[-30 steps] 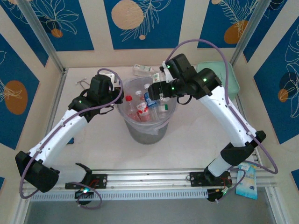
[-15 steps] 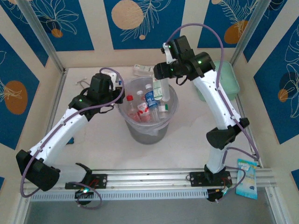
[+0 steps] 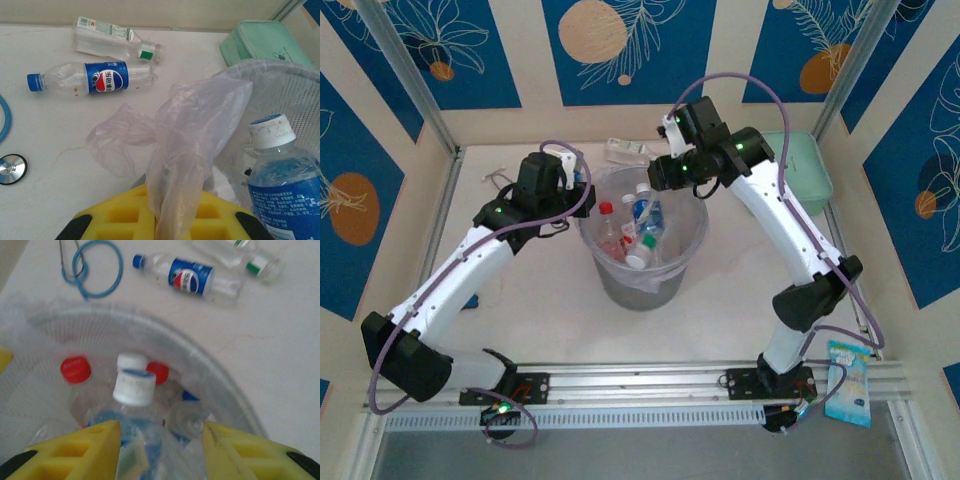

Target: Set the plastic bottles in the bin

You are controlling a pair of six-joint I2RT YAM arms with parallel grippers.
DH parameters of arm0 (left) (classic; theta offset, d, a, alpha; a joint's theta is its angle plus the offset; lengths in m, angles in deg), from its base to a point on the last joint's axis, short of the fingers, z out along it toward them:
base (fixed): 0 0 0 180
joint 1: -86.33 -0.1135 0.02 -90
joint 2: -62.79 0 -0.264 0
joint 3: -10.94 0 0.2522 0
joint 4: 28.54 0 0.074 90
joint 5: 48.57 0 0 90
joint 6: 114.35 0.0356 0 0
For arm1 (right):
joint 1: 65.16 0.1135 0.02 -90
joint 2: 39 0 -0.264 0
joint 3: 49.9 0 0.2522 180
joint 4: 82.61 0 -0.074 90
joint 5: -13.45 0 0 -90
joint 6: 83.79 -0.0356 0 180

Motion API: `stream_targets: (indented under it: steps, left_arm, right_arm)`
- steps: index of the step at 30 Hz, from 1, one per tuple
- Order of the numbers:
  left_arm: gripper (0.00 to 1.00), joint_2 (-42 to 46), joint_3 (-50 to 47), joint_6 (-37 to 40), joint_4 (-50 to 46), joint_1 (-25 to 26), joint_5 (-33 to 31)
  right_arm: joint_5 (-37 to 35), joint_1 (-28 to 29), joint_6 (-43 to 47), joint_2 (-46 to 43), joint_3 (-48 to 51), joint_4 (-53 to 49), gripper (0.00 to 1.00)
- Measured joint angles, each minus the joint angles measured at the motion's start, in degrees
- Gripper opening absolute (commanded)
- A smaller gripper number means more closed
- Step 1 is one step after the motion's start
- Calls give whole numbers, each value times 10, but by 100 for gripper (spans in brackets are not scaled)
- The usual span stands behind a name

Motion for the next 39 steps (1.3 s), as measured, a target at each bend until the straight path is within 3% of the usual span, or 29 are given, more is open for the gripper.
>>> stream_targets:
  steps: [6,11,16,24,29,39]
  left_arm:
    - [0,0,0,-8,0,0,1]
    - [0,0,0,-8,0,1,0]
    - [0,0,2,-7,-4,2,0]
    - [0,-5,10,-3,-12,2,1]
    - [0,-18,21,-1,-14,2,3]
    - [0,-36,39,-2,-18,7,5]
  right_arm:
    - [13,23,-14,-41,76,8,51]
    - [-3,14,-15,-46,77,8,64]
    - [-19,16,-5,-83,48,-6,68]
    - [55,34,-9,-174,38,-39,56]
    - [103,71,-7,-203,83,-59,54]
    - [41,110,-48,-159,129,-62,46]
